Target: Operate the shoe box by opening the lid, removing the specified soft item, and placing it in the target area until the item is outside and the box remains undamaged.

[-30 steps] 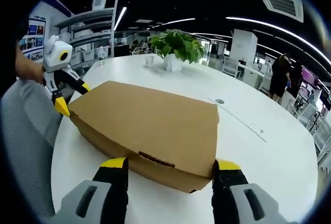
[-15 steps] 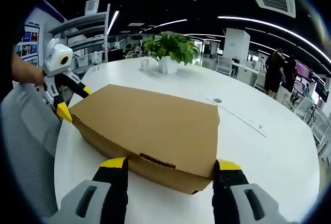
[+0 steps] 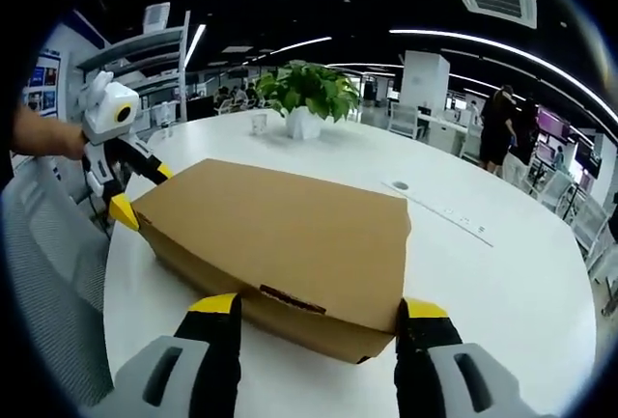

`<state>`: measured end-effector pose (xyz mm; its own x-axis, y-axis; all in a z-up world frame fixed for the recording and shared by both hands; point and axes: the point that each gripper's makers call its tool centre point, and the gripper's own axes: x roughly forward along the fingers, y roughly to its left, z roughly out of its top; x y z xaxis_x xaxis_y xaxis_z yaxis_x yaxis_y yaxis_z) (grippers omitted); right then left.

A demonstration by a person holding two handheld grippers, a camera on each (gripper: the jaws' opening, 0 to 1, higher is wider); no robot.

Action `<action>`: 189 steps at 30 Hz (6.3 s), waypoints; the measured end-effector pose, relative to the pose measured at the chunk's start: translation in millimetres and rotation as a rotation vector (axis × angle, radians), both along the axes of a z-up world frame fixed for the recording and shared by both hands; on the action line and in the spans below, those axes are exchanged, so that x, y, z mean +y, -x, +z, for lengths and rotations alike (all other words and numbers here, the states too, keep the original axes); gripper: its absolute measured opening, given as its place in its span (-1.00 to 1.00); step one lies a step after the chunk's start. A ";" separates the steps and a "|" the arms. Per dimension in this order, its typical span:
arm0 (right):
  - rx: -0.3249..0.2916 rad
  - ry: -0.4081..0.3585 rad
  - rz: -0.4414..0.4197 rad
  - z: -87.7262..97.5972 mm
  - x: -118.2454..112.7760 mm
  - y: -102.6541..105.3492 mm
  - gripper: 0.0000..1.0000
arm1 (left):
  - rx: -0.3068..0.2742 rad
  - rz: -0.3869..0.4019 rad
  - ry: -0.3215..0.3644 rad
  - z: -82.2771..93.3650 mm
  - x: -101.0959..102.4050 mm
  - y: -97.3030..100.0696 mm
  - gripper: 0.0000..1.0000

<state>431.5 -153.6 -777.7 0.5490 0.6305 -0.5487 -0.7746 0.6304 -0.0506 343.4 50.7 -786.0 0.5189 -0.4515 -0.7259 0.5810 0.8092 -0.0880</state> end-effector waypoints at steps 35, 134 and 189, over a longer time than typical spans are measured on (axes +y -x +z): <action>0.008 0.064 0.009 -0.5 62.1 47.2 -0.01 | 0.039 -0.092 -0.048 -6.6 80.3 -15.0 0.22; -0.195 -0.091 -0.007 93.2 124.1 53.6 -0.38 | -0.169 0.045 -0.020 74.8 157.1 -39.7 -0.14; -0.266 -0.147 -0.140 131.3 108.9 -7.0 -0.88 | -0.263 0.231 -0.063 85.5 184.7 -93.6 -0.74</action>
